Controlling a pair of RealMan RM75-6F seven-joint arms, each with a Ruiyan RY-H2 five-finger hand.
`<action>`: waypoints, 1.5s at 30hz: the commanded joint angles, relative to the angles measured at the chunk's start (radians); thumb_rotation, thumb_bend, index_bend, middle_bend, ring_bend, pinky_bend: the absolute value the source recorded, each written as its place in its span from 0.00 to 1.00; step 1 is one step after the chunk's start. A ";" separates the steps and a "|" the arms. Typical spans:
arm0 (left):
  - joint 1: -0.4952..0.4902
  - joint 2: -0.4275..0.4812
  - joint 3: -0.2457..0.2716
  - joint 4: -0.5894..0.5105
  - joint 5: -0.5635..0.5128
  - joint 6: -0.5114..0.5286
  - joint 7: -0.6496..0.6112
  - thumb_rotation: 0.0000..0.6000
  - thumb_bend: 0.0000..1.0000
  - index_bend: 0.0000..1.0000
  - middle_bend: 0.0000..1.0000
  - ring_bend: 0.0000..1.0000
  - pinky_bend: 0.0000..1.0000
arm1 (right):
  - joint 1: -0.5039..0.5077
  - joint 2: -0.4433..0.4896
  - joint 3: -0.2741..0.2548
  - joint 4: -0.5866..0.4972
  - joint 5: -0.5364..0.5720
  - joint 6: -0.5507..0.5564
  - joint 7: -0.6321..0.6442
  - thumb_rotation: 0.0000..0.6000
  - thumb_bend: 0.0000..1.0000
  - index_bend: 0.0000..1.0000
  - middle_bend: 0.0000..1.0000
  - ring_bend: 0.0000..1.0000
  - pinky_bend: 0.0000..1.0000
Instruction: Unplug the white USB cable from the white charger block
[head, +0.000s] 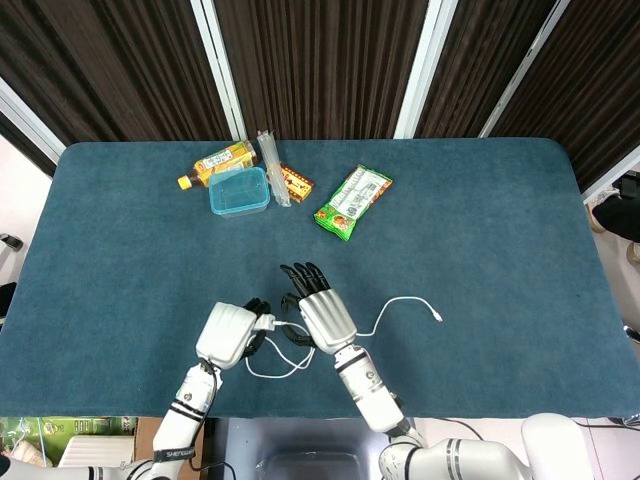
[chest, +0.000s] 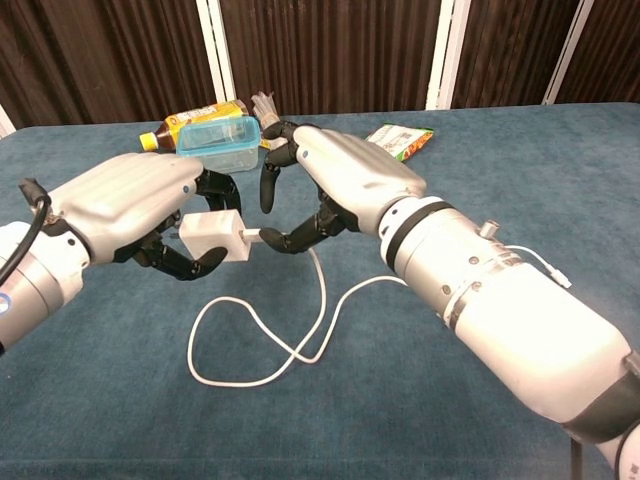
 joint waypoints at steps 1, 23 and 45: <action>0.001 -0.002 0.003 -0.004 0.004 0.003 0.003 1.00 0.56 0.78 0.81 1.00 1.00 | 0.004 -0.001 -0.003 -0.006 0.013 0.000 -0.010 1.00 0.43 0.64 0.17 0.00 0.00; 0.000 0.003 0.008 -0.026 0.020 0.013 0.013 1.00 0.56 0.78 0.81 1.00 1.00 | 0.021 -0.028 -0.023 -0.004 0.036 0.025 -0.012 1.00 0.44 0.67 0.18 0.00 0.00; 0.006 0.011 0.025 -0.055 0.056 0.021 0.014 1.00 0.56 0.78 0.81 1.00 1.00 | 0.030 -0.043 -0.012 -0.007 0.070 0.049 -0.034 1.00 0.59 0.84 0.27 0.03 0.00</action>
